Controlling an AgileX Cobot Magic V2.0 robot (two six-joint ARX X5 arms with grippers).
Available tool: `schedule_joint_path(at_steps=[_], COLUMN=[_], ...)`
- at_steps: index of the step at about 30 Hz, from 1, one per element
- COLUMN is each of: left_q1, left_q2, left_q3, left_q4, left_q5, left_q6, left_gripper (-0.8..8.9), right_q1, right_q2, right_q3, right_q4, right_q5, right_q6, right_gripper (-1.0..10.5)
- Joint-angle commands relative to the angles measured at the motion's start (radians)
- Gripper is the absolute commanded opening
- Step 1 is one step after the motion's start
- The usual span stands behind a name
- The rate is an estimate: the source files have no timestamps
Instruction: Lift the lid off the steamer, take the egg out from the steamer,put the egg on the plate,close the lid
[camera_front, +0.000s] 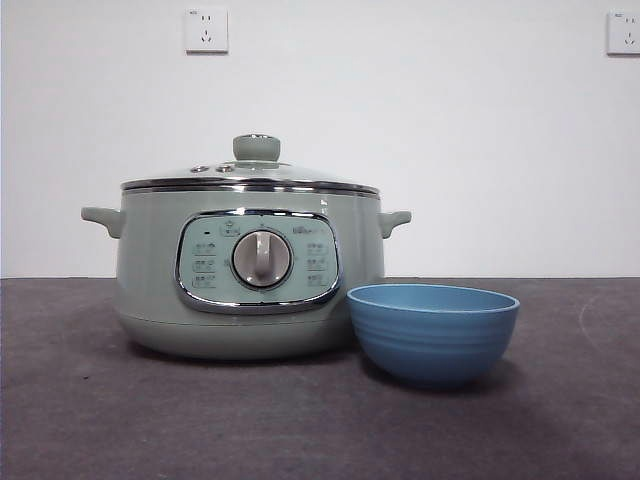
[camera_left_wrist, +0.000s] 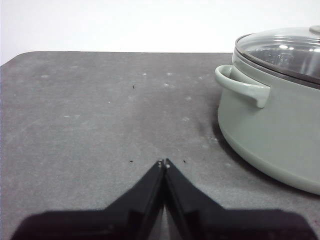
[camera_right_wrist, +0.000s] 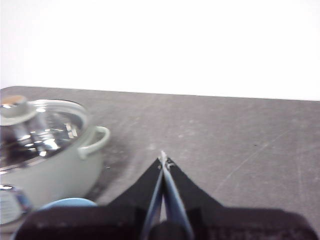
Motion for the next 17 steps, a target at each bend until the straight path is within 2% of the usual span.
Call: schedule_joint_path(at_steps=[1, 5, 9, 13, 17], left_q1=[0.002, 0.002, 0.002, 0.002, 0.002], left_q2=[-0.002, -0.002, -0.002, -0.002, -0.002], left_q3=[-0.014, -0.014, -0.014, -0.014, -0.014], left_q4=[0.005, 0.005, 0.005, 0.005, 0.005], left_q5=[0.0, 0.0, 0.0, 0.0, 0.0], left_q6=[-0.005, -0.005, -0.005, -0.005, -0.005], left_gripper=[-0.03, -0.03, -0.04, -0.04, -0.04], right_q1=[-0.016, -0.023, -0.023, -0.023, -0.023], right_q2=[-0.058, -0.146, -0.216, -0.234, -0.234], right_q3=[-0.126, -0.279, -0.383, -0.442, -0.442], right_q4=[0.088, 0.163, 0.17, 0.161, 0.132], right_q5=[0.005, 0.005, 0.006, 0.005, 0.006], right_q6=[-0.011, 0.01, 0.047, 0.081, 0.075], right_gripper=[0.0, 0.0, 0.0, 0.0, 0.0])
